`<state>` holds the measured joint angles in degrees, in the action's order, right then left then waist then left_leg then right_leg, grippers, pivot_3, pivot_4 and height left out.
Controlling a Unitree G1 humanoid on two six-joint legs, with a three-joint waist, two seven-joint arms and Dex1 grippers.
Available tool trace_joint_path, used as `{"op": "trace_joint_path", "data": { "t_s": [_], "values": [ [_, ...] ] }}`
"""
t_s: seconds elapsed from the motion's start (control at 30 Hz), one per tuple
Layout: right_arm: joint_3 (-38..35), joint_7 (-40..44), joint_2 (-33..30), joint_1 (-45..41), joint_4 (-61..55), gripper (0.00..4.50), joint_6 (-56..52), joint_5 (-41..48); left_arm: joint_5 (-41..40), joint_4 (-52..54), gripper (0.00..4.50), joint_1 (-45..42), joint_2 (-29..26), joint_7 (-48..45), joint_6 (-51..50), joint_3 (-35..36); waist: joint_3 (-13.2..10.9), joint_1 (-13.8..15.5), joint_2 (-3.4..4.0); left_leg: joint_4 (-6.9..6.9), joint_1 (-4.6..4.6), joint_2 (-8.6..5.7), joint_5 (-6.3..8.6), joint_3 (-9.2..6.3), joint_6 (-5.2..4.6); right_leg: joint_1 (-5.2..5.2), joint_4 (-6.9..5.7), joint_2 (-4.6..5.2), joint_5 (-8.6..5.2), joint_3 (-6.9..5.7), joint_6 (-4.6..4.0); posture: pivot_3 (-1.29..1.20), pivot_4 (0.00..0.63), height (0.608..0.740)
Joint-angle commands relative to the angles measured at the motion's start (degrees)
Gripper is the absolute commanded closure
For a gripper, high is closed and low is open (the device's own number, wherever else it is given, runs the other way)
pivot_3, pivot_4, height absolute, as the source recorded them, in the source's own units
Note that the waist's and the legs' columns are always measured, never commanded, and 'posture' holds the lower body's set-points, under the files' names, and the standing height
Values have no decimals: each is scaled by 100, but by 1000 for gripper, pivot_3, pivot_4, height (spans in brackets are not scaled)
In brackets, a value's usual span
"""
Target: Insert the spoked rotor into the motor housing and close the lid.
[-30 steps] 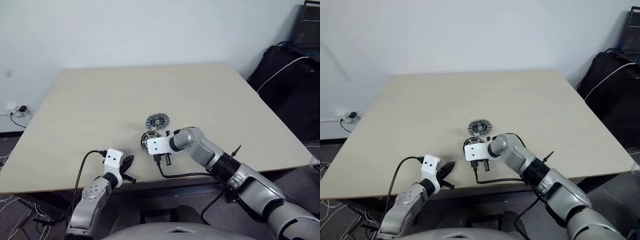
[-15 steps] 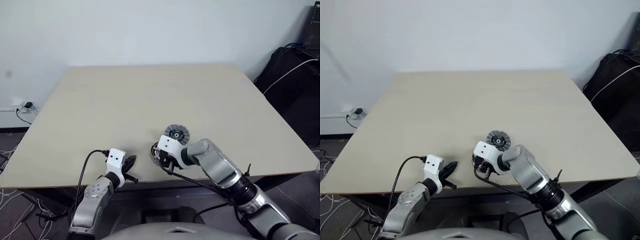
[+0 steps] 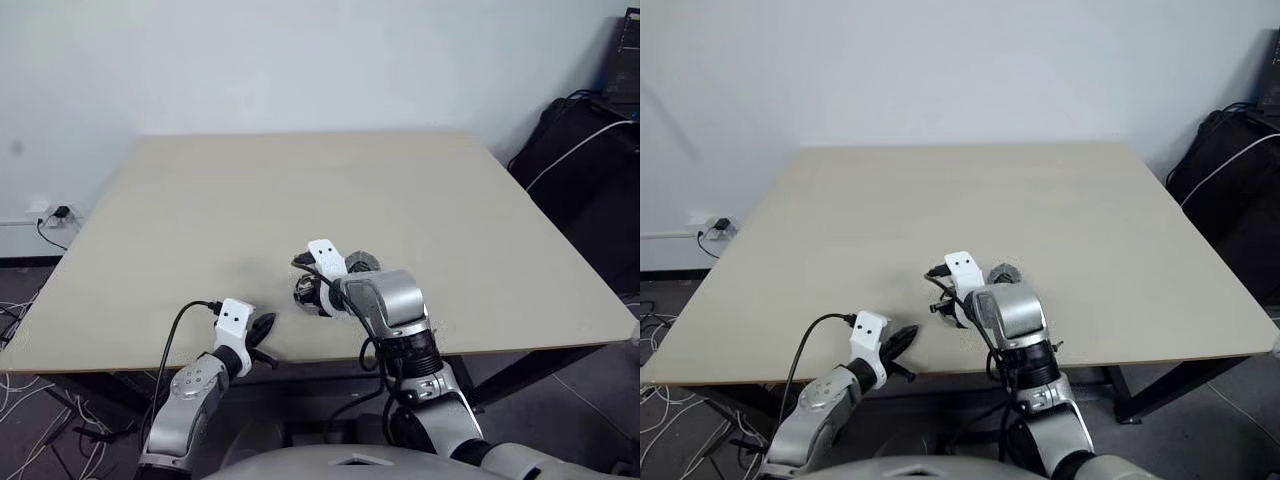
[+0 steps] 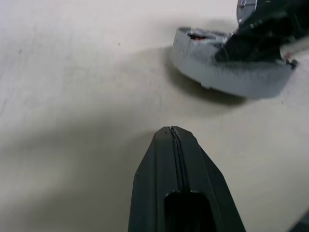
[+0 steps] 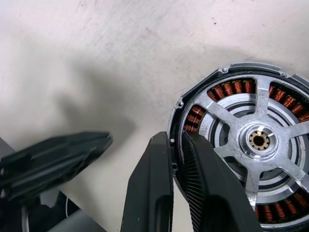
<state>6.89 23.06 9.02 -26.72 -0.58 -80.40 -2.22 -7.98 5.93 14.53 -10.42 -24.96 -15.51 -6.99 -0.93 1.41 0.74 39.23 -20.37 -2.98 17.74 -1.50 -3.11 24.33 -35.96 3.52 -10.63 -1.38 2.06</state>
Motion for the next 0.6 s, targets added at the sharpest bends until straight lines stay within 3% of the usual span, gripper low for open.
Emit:
{"op": "trace_joint_path", "data": {
  "t_s": [0.03,0.13,0.43,0.6],
  "values": [
    [-297,-491,117,-133,351,4409,245,56,-96,207,4500,-39,29,50,118,74,-3,-5,5,0,5,-3,-1,0,-2,-6,0,4,2,1,4,0,0,740],
    [-265,-616,127,-149,407,4409,299,258,-94,215,4500,-32,45,73,124,83,-12,-34,15,0,40,-3,-3,-3,-5,-49,3,20,5,1,11,0,0,740],
    [-275,-448,285,-204,10,1543,323,1195,-112,274,4500,-56,5,69,71,71,-46,-128,32,-15,46,-2,1,-20,0,-45,6,9,1,-13,29,0,0,740],
    [-823,-358,589,-399,-420,1543,211,1964,-117,261,4500,-102,-28,28,38,55,-42,-173,28,-20,-15,-1,10,-35,-15,24,2,5,1,-10,-9,0,0,740]
  ]
}}
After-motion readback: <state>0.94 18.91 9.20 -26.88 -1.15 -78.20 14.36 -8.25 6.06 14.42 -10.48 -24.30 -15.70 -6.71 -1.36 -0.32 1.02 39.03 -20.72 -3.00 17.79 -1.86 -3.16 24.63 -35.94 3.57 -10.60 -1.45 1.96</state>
